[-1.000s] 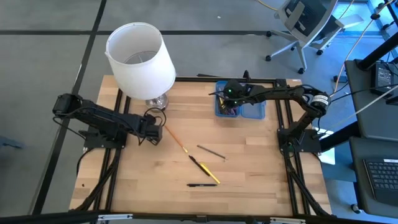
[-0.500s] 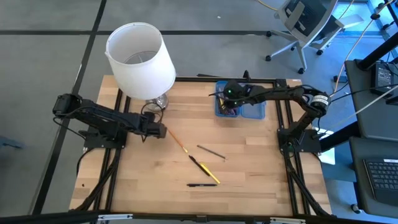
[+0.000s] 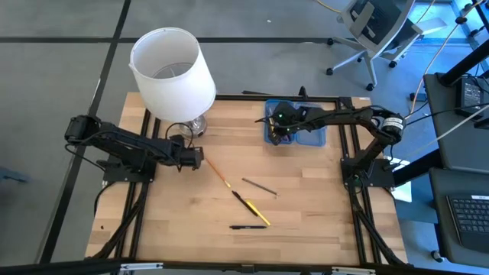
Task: Pick & place school supplies into a supply box
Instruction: Put the blue pen into the blue supply box
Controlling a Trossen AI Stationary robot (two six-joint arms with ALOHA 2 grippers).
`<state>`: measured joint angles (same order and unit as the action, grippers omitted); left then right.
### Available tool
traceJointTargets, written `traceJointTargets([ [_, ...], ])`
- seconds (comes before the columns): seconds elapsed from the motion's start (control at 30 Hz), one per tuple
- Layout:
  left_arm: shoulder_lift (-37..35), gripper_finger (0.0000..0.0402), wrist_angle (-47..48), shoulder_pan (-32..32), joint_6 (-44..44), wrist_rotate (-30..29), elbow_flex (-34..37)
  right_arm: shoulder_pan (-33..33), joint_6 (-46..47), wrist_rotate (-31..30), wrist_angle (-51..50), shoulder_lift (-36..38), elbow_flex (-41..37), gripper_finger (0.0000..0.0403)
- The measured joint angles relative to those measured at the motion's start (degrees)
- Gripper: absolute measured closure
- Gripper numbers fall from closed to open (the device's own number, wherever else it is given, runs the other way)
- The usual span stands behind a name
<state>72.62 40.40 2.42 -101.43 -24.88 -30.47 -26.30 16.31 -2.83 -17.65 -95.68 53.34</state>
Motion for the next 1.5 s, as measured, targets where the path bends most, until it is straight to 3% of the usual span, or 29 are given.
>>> traceJointTargets([
  [0.3,-0.17,0.0235,-1.52,0.04,-7.91,-0.14,4.53,0.0,-0.15,0.0,0.0,0.0,0.0,0.0288],
  [0.5,-0.06,0.0242,-2.46,0.22,-7.73,-0.55,4.41,0.0,-0.26,-0.02,0.0,0.0,-0.01,0.0288],
  [0.93,0.07,0.0247,-7.45,-1.12,-12.02,-7.1,4.43,0.0,-0.28,-0.04,0.01,0.02,-0.01,0.0288],
  [1.17,0.12,0.026,-7.45,-3.18,-12.8,-6.39,5.06,0.0,-0.39,-0.04,0.02,0.02,-0.01,0.0288],
  [1.5,6.5,0.0286,-6.89,-5.03,-15.23,-6.42,4.91,0.0,-1.61,-0.06,0.02,0.02,-0.02,0.0288],
])
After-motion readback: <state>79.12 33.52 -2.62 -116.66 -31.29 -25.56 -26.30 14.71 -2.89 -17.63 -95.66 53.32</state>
